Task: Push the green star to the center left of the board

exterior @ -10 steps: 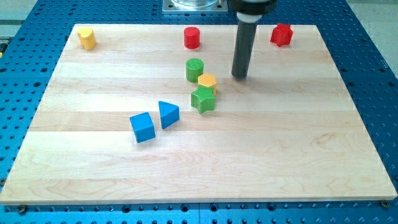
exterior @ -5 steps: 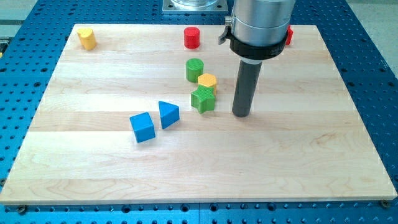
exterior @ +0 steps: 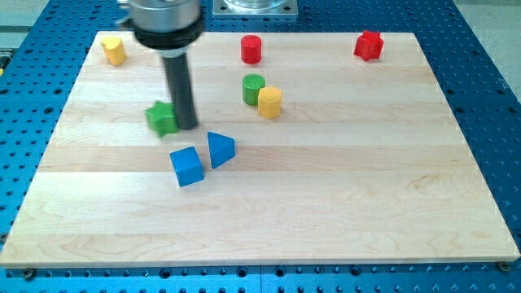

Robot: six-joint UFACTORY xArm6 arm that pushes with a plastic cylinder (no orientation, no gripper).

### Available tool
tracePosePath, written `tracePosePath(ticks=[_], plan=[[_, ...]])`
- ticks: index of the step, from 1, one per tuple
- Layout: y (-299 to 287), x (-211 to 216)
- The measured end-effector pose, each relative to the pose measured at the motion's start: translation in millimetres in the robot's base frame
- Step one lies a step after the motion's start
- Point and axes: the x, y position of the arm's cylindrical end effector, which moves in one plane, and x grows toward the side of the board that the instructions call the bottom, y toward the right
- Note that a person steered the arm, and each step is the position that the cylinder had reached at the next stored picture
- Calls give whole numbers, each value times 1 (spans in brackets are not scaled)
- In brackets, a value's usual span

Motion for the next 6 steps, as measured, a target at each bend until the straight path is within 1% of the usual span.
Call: tracePosePath(ticks=[2, 5, 6], plan=[[-72, 9], [-70, 9], [-39, 9]])
